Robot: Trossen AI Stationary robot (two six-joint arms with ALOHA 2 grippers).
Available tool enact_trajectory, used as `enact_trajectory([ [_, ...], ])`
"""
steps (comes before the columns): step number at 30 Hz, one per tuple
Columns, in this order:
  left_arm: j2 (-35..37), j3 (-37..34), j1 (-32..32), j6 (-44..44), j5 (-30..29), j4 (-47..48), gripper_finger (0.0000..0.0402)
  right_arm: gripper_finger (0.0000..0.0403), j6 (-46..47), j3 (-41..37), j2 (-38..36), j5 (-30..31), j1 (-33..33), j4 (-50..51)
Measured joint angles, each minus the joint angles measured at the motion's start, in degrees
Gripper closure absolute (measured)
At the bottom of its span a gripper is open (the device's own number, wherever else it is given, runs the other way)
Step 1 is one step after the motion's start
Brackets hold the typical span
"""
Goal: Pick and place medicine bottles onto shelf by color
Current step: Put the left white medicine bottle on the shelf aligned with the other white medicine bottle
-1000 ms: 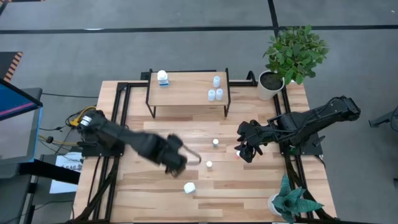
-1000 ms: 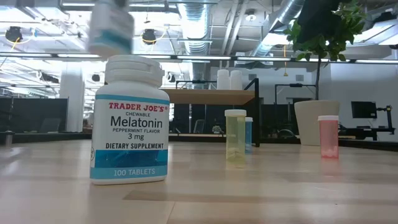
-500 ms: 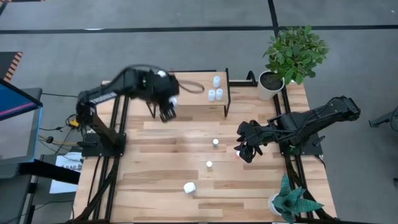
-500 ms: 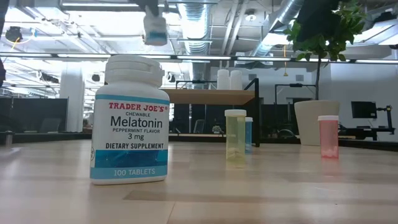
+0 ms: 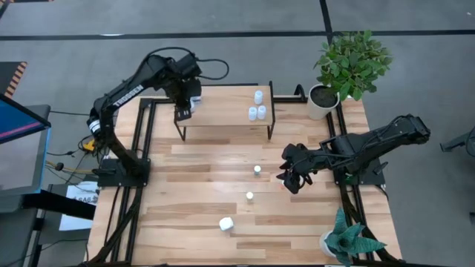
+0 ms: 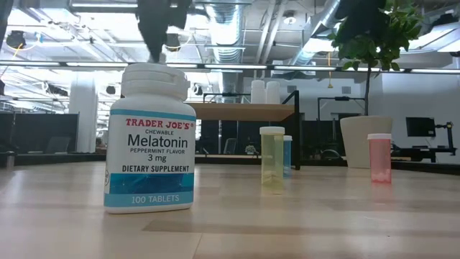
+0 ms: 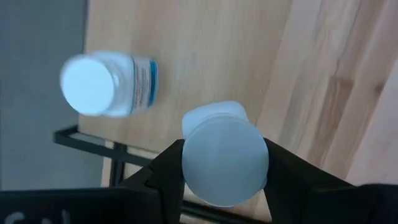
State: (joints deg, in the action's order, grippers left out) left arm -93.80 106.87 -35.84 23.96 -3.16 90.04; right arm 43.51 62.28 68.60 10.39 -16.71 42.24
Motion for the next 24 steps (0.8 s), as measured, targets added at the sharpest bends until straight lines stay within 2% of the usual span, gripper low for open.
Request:
enact_trajectory([
  [7, -0.02, -5.41, -1.74, 5.86, 0.38, -2.54, 0.0248, 0.0185, 0.02, 0.00, 0.00, 0.02, 0.00, -1.38],
  [11, -0.05, -7.66, -1.74, 7.06, 0.37, -7.18, 0.0248, 0.0185, 0.15, 0.00, 0.00, 0.04, 0.00, -1.75],
  [18, -0.02, -7.79, -1.74, 11.37, -1.11, -9.95, 0.0249, 0.0185, 0.17, 0.00, 0.00, 0.11, 0.00, -2.10],
  [24, -0.02, -7.79, -1.74, 15.26, 1.32, -11.73, 0.0233, 0.0185, 0.15, 0.00, 0.00, 0.15, 0.00, -2.08],
])
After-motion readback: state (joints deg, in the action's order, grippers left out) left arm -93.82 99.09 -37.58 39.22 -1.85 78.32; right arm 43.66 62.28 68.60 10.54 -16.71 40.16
